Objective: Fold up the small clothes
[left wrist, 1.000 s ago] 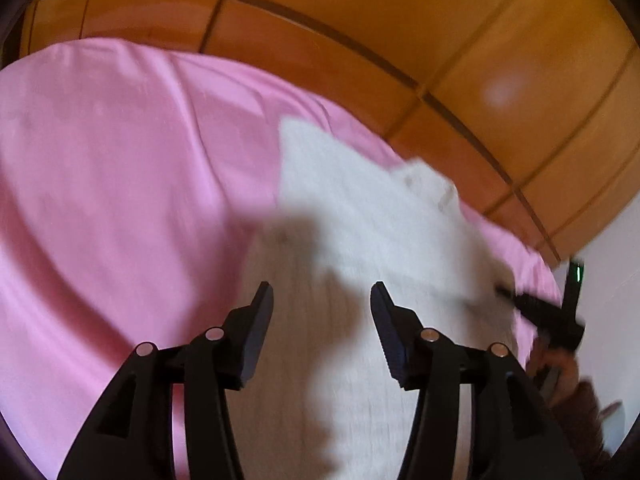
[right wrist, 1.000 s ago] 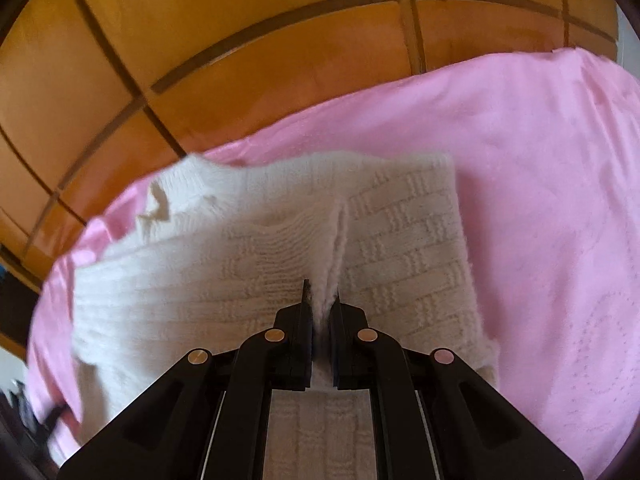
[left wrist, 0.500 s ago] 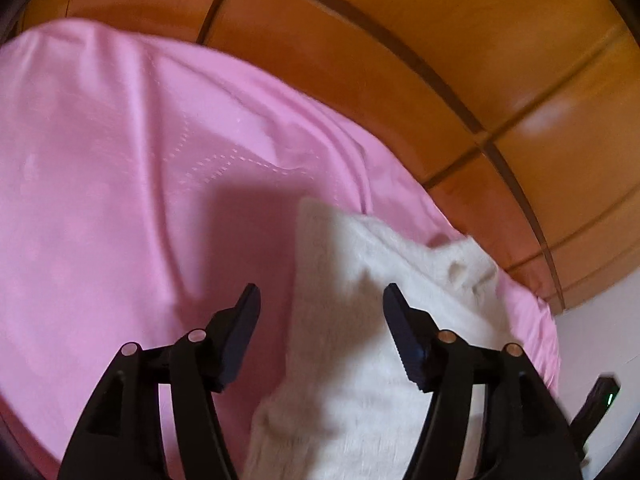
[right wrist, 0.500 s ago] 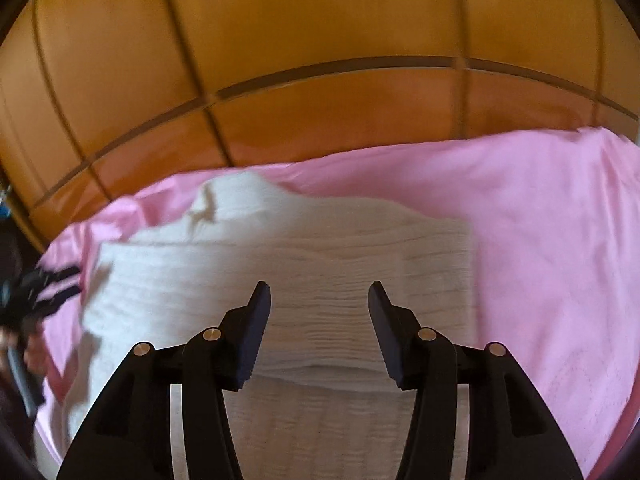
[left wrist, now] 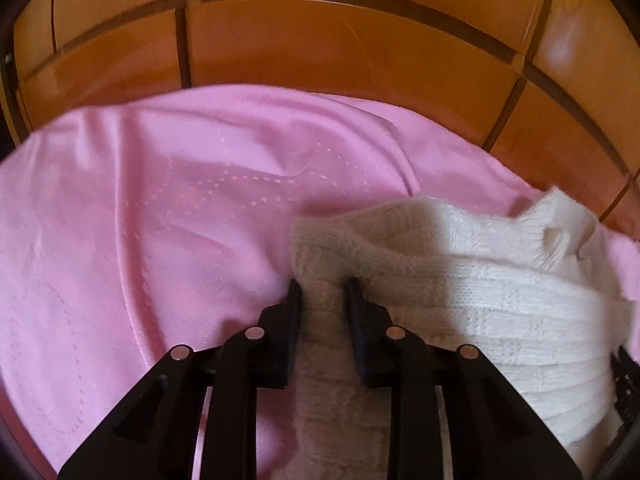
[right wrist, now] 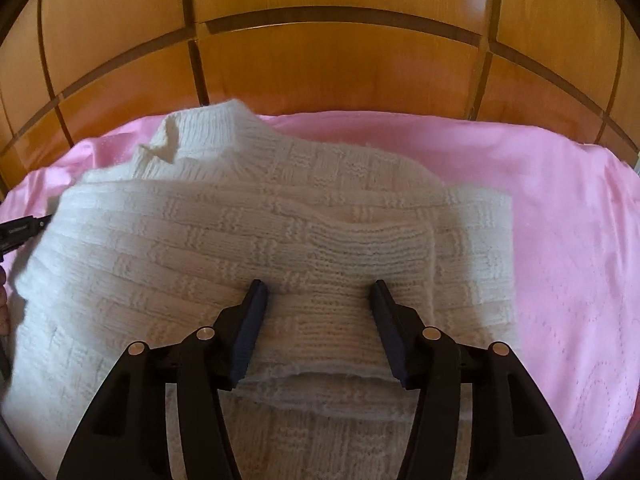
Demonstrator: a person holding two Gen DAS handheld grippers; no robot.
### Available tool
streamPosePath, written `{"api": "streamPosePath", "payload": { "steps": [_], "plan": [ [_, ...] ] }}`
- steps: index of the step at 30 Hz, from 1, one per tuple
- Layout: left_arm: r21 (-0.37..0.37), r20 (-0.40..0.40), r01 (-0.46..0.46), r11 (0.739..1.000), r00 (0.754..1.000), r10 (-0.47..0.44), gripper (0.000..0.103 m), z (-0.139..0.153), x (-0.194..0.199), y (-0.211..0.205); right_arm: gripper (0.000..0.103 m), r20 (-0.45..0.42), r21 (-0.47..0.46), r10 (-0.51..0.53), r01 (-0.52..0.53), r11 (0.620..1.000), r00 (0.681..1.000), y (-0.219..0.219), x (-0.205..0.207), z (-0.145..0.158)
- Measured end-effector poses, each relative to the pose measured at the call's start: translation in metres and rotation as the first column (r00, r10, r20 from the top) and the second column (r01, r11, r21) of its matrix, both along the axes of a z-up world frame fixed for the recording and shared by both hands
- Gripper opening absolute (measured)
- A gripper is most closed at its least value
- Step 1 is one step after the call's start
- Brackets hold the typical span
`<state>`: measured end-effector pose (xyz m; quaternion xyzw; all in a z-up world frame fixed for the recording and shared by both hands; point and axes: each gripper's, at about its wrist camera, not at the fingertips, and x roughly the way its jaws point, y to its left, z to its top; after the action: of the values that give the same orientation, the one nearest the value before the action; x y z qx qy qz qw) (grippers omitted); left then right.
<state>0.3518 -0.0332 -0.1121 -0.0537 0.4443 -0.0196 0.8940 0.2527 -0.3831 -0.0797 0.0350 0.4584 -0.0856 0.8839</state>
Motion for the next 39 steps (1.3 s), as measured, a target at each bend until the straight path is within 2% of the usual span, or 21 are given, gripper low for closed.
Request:
{"api": "streamPosePath", "payload": {
  "steps": [2, 3, 5, 8, 10, 12, 17, 20, 24, 29, 39],
  "plan": [
    [0.043, 0.005, -0.039, 0.998, 0.999, 0.039, 0.042, 0.007, -0.006, 0.001, 0.055, 0.003, 0.01, -0.001, 0.001, 1.0, 1.0, -0.002, 0.001, 0.0],
    [0.054, 0.01, -0.055, 0.997, 0.998, 0.054, 0.044, 0.012, -0.009, 0.001, 0.055, 0.006, 0.011, -0.001, 0.001, 1.0, 1.0, -0.003, 0.001, 0.0],
    [0.029, 0.028, -0.078, 0.997, 0.997, 0.077, 0.051, 0.028, -0.029, 0.008, 0.056, 0.012, 0.017, 0.0, 0.0, 1.0, 1.0, -0.003, -0.001, 0.001],
    [0.007, 0.083, -0.067, 0.998, 0.994, 0.066, 0.06, 0.051, -0.066, 0.013, 0.057, 0.012, 0.013, -0.002, 0.002, 1.0, 1.0, -0.001, -0.001, 0.003],
    [0.016, 0.124, -0.042, 0.999, 0.992, 0.04, 0.066, 0.066, -0.095, 0.013, 0.065, 0.01, -0.008, -0.002, 0.002, 1.0, 1.0, 0.004, -0.005, 0.01],
    [0.027, 0.155, -0.016, 1.0, 0.988, 0.012, 0.068, 0.077, -0.122, 0.013, 0.08, 0.015, -0.006, -0.013, 0.013, 1.0, 1.0, 0.008, -0.014, 0.017],
    [0.043, 0.185, 0.014, 0.999, 0.983, -0.021, 0.072, 0.088, -0.163, 0.011, 0.08, 0.01, 0.026, -0.033, 0.032, 0.999, 0.999, 0.011, -0.045, 0.03],
    [0.03, 0.175, 0.033, 0.999, 0.984, -0.038, 0.072, 0.088, -0.179, 0.01, 0.081, -0.039, 0.046, -0.041, 0.043, 0.998, 0.998, 0.011, -0.069, 0.026],
    [0.016, 0.154, 0.035, 0.999, 0.987, -0.037, 0.073, 0.081, -0.198, 0.011, 0.082, -0.071, 0.051, -0.034, 0.037, 0.998, 0.997, 0.015, -0.098, 0.021],
    [0.009, 0.128, 0.04, 0.999, 0.991, -0.041, 0.073, 0.073, -0.223, 0.014, 0.088, -0.089, 0.041, -0.008, 0.012, 0.999, 0.996, 0.024, -0.129, 0.02],
    [0.005, 0.073, 0.022, 1.0, 0.997, -0.023, 0.075, 0.052, -0.251, 0.032, 0.089, -0.121, 0.044, 0.019, -0.014, 0.999, 0.993, 0.017, -0.165, 0.029]
  ]
}}
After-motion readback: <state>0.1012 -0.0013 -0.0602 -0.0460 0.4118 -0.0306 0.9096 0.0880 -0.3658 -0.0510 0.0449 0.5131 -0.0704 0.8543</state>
